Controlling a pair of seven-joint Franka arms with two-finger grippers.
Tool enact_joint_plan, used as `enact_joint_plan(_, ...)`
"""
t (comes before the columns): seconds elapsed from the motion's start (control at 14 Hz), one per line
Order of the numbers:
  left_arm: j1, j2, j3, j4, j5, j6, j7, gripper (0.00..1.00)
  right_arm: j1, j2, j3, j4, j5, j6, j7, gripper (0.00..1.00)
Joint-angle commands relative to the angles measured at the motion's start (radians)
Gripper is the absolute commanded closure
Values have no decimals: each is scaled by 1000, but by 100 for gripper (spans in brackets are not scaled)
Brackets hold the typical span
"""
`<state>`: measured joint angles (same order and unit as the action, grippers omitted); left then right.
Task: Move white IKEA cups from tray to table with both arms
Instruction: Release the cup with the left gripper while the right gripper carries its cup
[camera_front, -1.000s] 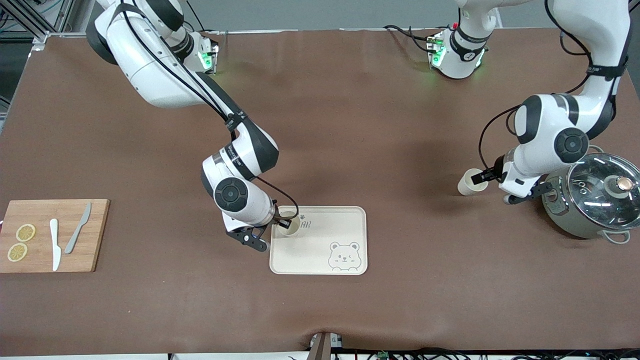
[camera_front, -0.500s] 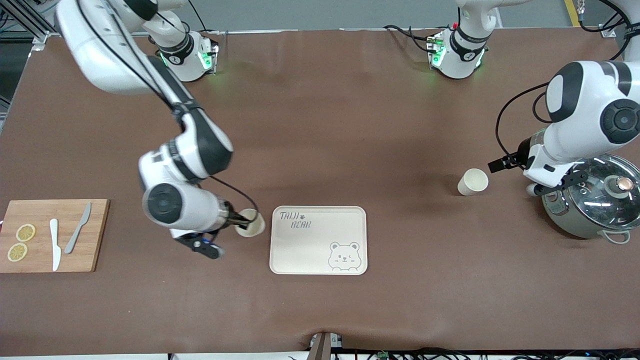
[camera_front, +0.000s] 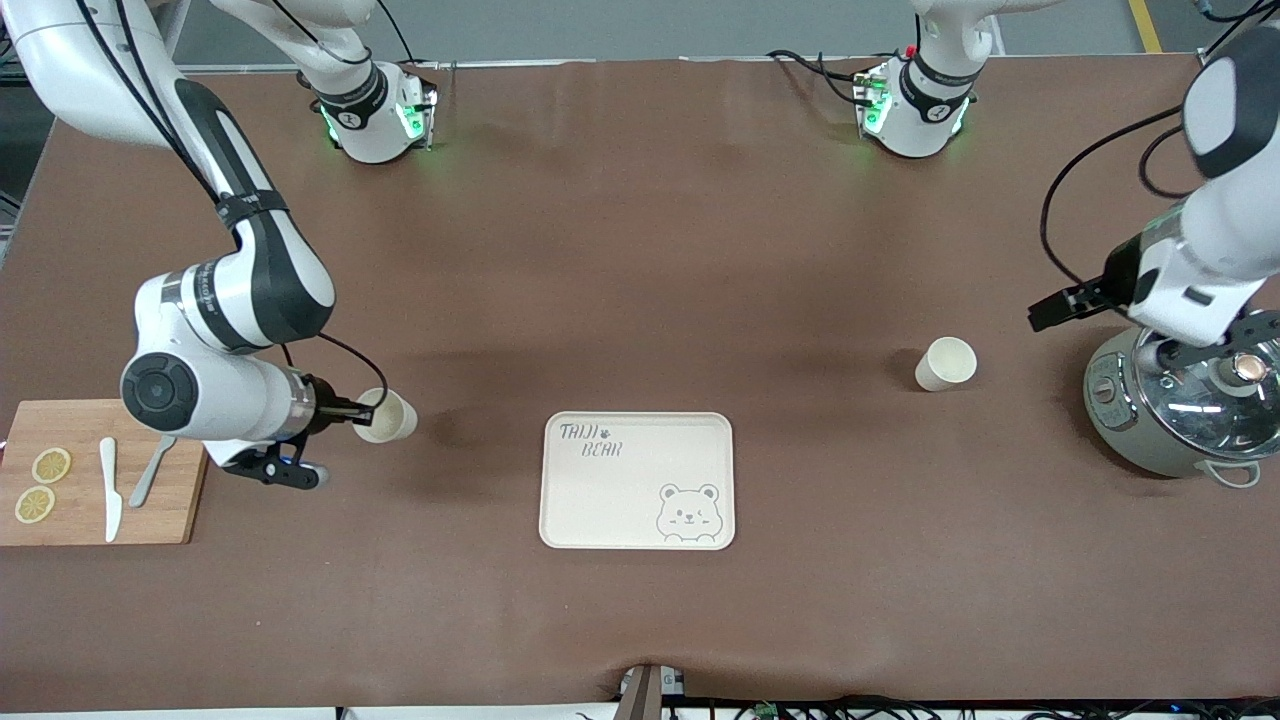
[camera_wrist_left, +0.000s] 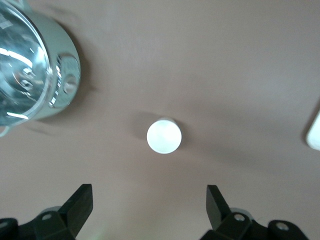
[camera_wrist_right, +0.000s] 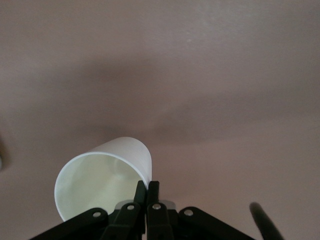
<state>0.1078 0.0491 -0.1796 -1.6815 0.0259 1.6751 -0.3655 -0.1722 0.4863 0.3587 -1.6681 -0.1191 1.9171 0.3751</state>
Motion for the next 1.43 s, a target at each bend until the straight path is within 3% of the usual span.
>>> enact_joint_plan(0.0,9,-67,5,22,-14,-29,25,0,-41,-143,-44,-214,1,103,-160,100)
enact_joint_plan(0.21,9,-100,9,49,-8,-32,20,0,-128,-182,-50,-350,1,233,-324,100)
enact_joint_plan(0.5,9,-103,3,109,-8,-162,28,0,-151,-221,-110,-505,1,376,-479,100)
enact_joint_plan(1.0,3,-196,-18,66,-23,-206,37,0,-165,-258,-150,-573,1,378,-556,100)
enact_joint_plan(1.21,12,-235,-5,48,-32,-207,146,0,-165,-249,-150,-573,1,376,-556,99)
enact_joint_plan(1.29,25,-239,-1,49,-52,-207,184,0,-165,-247,-150,-571,1,376,-556,86)
enact_joint_plan(1.36,44,-245,-1,49,-67,-207,195,0,-164,-238,-150,-568,1,376,-556,59)
